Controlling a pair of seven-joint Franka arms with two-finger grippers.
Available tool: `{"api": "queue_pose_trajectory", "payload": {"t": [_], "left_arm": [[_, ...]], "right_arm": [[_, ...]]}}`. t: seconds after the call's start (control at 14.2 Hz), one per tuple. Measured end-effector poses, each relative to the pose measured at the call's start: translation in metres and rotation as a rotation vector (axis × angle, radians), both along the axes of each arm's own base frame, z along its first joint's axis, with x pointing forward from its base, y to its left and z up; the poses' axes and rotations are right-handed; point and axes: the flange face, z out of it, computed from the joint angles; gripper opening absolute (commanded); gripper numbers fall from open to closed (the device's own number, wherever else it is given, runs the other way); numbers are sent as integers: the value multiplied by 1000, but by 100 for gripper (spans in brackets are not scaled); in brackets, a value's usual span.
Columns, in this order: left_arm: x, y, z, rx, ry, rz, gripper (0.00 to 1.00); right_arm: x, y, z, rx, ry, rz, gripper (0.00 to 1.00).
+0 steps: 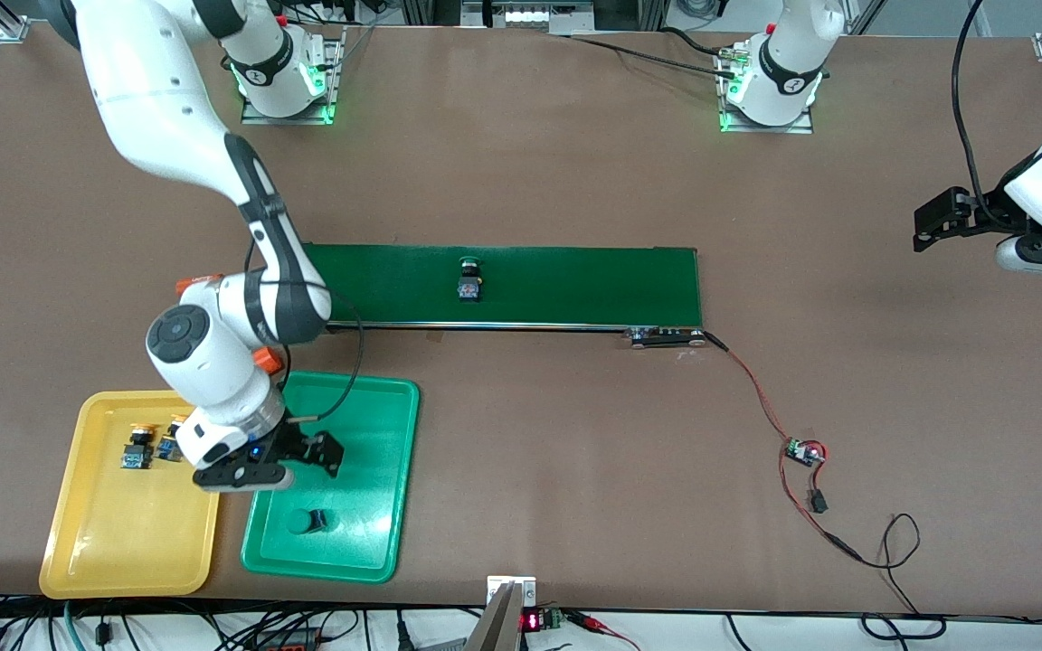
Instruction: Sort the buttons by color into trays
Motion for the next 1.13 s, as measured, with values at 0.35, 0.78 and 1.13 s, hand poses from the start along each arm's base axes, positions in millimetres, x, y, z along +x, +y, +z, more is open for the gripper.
{"api": "queue_pose_trajectory", "payload": {"t": [0.35, 0.78, 1.13], "left_arm": [[0, 0, 0, 0, 0, 0, 100], [0, 0, 0, 0, 0, 0, 100], [0, 0, 0, 0, 0, 0, 100]], "right_arm": [[-91, 52, 36, 6, 197, -49, 100], [-169, 53, 59, -29, 346, -16, 100], [-211, 50, 52, -36, 382, -25, 100]]}}
